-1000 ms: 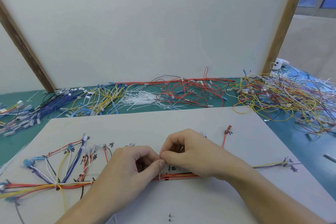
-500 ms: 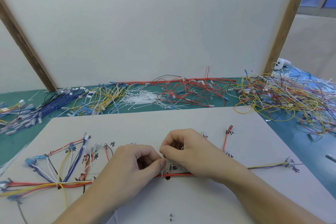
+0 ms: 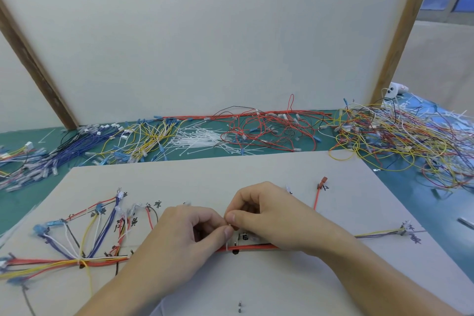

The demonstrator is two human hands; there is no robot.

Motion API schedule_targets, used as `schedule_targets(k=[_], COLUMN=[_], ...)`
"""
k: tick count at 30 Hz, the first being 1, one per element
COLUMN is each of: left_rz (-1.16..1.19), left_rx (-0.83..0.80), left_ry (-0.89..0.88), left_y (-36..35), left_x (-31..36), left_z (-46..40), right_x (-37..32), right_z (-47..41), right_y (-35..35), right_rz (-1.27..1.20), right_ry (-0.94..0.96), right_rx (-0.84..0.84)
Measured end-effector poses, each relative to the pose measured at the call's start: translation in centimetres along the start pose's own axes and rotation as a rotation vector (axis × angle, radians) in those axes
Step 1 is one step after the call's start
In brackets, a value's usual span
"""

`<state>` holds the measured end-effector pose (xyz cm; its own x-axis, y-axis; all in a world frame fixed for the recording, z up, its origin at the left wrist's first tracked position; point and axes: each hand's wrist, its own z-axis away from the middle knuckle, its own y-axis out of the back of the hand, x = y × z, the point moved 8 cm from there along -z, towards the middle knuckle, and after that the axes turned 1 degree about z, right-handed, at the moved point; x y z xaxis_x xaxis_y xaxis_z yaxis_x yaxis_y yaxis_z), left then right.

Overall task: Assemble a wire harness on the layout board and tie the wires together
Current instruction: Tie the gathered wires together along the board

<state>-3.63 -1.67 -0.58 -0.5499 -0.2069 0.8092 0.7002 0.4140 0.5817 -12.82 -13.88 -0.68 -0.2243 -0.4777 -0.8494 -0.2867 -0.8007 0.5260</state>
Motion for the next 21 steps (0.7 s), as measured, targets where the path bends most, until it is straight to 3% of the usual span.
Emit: schedule_targets(k=[14,21], left_rz=[0.031,-0.017], left_rx=[-0.084,-0.039], left_ry=[-0.029,-0.047], left_y=[-0.46,-0.56], left_x=[-0.20,-0.22], left_z=[-0.13,0.06], right_x=[0.10,-0.01], right_z=[-0.11,-0.09], right_y=[-0.26,-0.22], right_rz=[-0.134,-0.162], right_ry=[-0.038,-0.019], right_rx=[0.026,-0.004])
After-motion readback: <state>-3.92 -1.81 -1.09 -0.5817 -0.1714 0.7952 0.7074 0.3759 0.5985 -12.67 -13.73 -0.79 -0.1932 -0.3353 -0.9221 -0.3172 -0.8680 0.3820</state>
